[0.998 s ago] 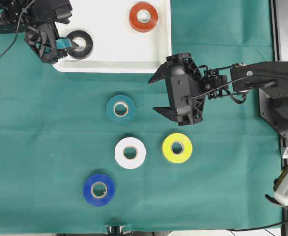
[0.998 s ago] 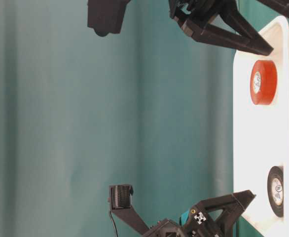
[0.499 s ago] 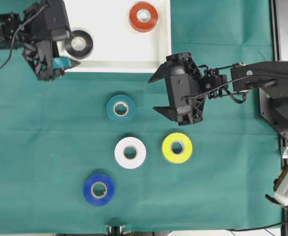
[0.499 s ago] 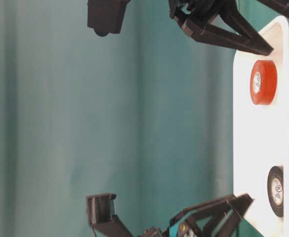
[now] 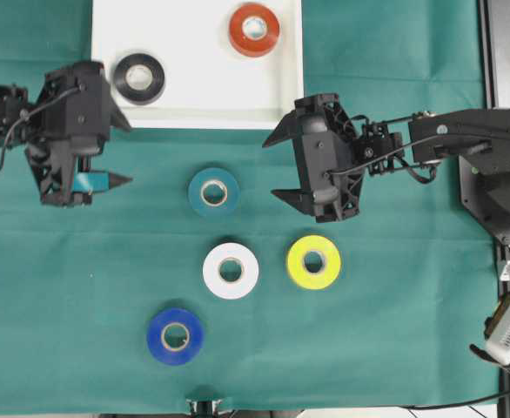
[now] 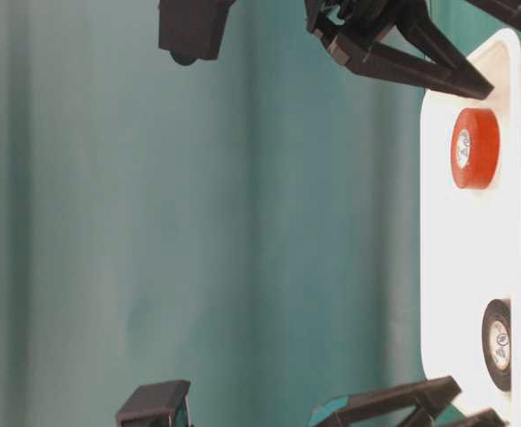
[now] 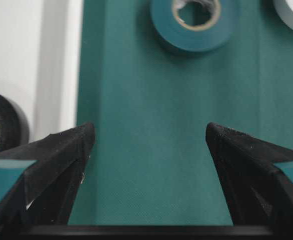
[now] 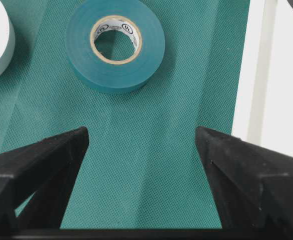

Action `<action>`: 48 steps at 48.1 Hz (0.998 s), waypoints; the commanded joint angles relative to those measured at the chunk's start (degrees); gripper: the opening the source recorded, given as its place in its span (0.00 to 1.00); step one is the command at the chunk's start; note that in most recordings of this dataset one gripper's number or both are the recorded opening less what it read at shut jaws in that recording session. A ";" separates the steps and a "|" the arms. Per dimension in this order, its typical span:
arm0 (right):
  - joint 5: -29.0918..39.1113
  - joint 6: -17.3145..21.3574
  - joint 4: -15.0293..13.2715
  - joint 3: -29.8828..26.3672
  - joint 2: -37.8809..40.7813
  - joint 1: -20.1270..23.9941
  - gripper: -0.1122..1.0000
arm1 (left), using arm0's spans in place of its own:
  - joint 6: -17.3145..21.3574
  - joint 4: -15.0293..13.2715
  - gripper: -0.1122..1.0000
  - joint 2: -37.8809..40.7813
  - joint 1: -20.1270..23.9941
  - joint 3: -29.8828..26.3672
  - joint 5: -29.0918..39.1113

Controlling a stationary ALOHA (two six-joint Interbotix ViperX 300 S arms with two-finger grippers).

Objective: Put the tape alternately from left to right into the white case.
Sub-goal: 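Open the left gripper to release the black roll and withdraw, then move the right gripper over the white tape roll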

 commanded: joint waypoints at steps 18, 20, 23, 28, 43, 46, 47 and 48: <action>-0.53 0.09 0.09 -0.53 -1.23 0.18 0.75 | -0.09 0.09 0.99 -1.49 -1.23 0.53 -0.53; -0.53 0.09 0.09 -0.53 -1.23 0.18 0.75 | 0.00 0.00 0.99 -1.49 -1.14 0.53 -0.53; -0.53 0.26 0.09 -0.53 -1.32 0.26 0.75 | 0.00 0.00 0.99 -1.41 -1.14 0.62 -0.53; -0.53 1.85 0.09 -0.53 -1.23 0.70 0.75 | 0.00 0.00 0.99 -1.41 -1.14 0.70 -0.53; -1.14 4.48 0.09 -0.88 -1.23 6.33 0.75 | 0.09 0.00 0.99 -1.41 -1.14 0.70 -0.53; -1.76 5.27 0.09 -1.05 -1.23 7.91 0.75 | 0.09 0.00 0.99 -1.49 -1.14 0.70 -0.53; -2.11 5.71 0.09 -1.14 -1.23 8.70 0.75 | 0.09 0.00 0.99 -1.49 -1.14 0.70 -0.53; -2.46 5.98 0.09 -1.23 -1.23 9.14 0.75 | 0.09 0.09 0.99 -1.41 -1.14 0.70 -0.53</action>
